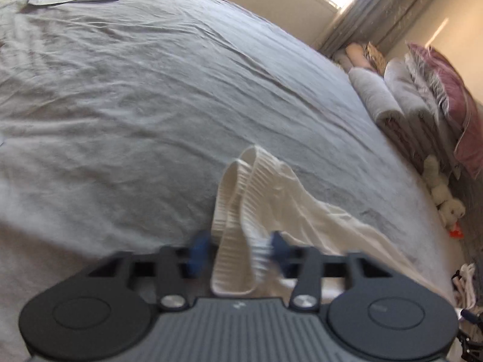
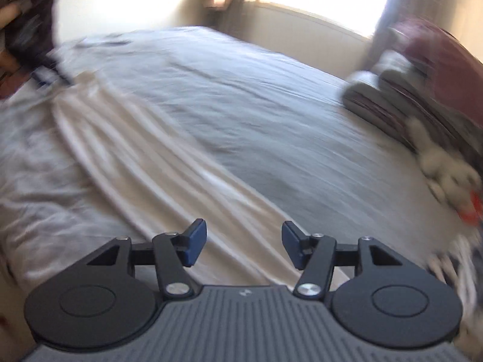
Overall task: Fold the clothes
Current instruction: 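Open the right gripper and lay the leg down, left gripper holding the waistband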
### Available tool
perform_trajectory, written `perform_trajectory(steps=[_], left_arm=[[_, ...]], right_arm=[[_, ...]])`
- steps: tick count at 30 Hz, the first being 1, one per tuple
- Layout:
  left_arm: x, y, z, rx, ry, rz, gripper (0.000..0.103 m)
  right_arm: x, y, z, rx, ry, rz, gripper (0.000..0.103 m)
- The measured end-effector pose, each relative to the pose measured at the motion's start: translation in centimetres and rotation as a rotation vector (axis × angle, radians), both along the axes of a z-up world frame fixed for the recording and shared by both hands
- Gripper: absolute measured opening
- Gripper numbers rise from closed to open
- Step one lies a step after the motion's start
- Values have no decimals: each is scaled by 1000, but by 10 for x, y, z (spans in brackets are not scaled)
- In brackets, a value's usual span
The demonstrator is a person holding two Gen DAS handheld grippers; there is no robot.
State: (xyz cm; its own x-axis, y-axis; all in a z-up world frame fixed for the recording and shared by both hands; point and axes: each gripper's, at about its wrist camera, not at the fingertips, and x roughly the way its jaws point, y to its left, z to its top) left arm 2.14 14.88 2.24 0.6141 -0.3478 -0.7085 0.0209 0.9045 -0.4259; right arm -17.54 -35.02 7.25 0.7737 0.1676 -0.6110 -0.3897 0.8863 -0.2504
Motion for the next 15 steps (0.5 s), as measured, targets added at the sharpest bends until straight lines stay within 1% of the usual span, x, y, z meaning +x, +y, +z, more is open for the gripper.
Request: perform_trajectory(steps=[1, 3, 6, 8, 10, 12, 13, 14, 15], left_arm=[[1, -2, 0, 12, -1, 8, 27], [0, 2, 7, -18, -22, 36, 26], [-4, 15, 18, -78, -55, 82, 26], [-8, 26, 23, -116, -57, 117, 26], [-14, 38, 27, -137, -52, 155, 25], [-20, 49, 34, -150, -69, 197, 24], [-23, 55, 38, -156, -83, 218, 12], [-27, 65, 42, -161, -98, 249, 4], [-29, 75, 45, -174, -105, 281, 4]], right_arm=[[4, 11, -3, -10, 3, 36, 59], [12, 32, -9, -43, 13, 89, 59], [22, 52, -17, -78, 19, 135, 59], [27, 60, -19, -92, 11, 138, 59], [32, 64, -18, -103, -4, 129, 59], [35, 67, -18, -90, -8, 121, 59], [36, 68, -17, -81, -7, 120, 59], [37, 69, -17, -72, -6, 118, 59], [38, 71, -17, -68, -3, 122, 59]])
